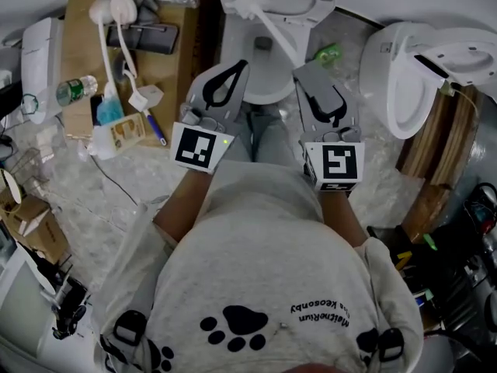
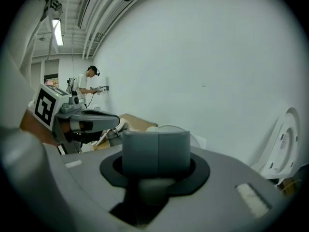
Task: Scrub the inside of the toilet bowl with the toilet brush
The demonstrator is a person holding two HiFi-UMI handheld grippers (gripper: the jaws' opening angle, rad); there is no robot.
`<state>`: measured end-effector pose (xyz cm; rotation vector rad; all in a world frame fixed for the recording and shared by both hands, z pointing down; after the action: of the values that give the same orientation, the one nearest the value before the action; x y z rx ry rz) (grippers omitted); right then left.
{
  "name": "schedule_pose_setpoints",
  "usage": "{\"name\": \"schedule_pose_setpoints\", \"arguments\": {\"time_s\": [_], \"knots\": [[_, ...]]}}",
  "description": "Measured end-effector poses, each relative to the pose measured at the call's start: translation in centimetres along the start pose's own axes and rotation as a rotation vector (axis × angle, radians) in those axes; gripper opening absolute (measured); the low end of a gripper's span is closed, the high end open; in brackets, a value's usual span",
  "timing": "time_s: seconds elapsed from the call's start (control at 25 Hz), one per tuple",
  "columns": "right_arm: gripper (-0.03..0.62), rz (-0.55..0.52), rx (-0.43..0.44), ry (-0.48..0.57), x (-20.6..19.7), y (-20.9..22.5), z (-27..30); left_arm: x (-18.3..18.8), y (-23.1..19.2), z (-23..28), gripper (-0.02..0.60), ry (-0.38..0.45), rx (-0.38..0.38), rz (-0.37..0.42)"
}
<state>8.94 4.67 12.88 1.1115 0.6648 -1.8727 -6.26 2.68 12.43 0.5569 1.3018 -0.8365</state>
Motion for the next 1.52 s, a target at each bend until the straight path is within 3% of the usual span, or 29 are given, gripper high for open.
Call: {"name": "schedule_pose_setpoints", "arguments": {"time_s": [0.2, 0.52, 1.08, 1.52], "knots": [[0.155, 0.031, -0.019, -0.041, -3.1, 0.5, 2.1, -3.0, -1.2, 1.3, -0.002, -0.041, -0.016, -0.007], [0.155, 0.07, -0.022, -0.106, -7.3, 0.6, 5.3, -6.8, -2.5, 3.3, -0.002, -0.034, -0.025, -0.037], [0.155, 0.116, -0.012, -0.158, -13.4, 1.8, 10.0, -14.3, -5.3, 6.4, -0.002, -0.089, 0.007, -0.071], [0.155, 0.115, 0.0, -0.18, -17.1, 2.1, 12.1, -19.9, -4.9, 7.9, -0.002, -0.143, -0.007, -0.107]]}}
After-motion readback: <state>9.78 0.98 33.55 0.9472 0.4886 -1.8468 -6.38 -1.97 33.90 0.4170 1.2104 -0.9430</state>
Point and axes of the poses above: the fingertips, and each gripper's own axes: z forward along the fingers, y to its right, x out of its top, the point moved 4 cm from there along -z, backward along the fingers
